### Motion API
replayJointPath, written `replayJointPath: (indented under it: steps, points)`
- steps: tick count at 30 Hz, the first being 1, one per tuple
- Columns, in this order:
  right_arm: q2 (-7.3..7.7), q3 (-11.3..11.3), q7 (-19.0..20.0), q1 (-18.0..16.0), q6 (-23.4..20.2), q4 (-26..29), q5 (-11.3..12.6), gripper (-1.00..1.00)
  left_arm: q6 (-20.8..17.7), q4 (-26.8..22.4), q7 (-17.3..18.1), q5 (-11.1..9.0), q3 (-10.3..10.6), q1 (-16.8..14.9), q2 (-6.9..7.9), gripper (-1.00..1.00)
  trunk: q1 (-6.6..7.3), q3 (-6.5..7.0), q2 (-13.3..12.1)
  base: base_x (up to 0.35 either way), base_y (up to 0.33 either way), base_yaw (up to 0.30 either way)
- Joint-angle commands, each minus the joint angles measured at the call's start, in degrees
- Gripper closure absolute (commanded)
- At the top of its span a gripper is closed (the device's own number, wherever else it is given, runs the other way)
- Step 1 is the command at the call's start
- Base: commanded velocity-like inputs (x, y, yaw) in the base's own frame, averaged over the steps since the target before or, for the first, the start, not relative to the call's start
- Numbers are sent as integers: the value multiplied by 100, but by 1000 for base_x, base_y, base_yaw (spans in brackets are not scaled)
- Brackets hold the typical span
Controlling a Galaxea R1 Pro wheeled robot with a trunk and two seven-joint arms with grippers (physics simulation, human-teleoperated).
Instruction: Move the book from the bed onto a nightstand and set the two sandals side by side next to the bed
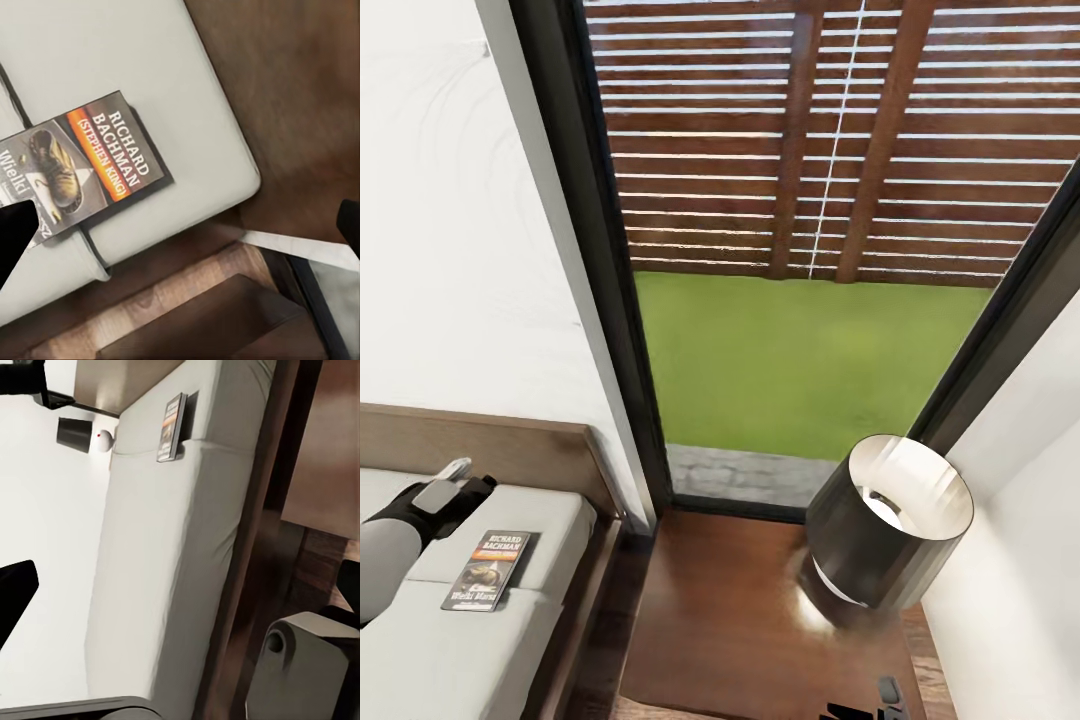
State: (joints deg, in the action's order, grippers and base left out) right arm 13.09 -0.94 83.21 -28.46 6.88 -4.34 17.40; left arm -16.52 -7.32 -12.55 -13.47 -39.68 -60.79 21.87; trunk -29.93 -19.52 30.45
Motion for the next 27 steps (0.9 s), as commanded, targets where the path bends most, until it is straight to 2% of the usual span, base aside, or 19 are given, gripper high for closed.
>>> replayJointPath:
  steps: [1,18,27]
  points:
    - [2,-12,11,-10,59,-23,18,-100,-32,8,-33,-60,24,-3,-2,-100,-2,-8,9,0,0,0]
    - [9,-3,2,-10,64,-23,23,-100,-18,73,59,-68,30,-3,-38,-100,-2,-11,9,0,0,0]
    - [8,-3,2,-10,62,-23,19,-100,-18,89,67,-68,30,-3,-57,-100,-2,-78,9,0,0,0]
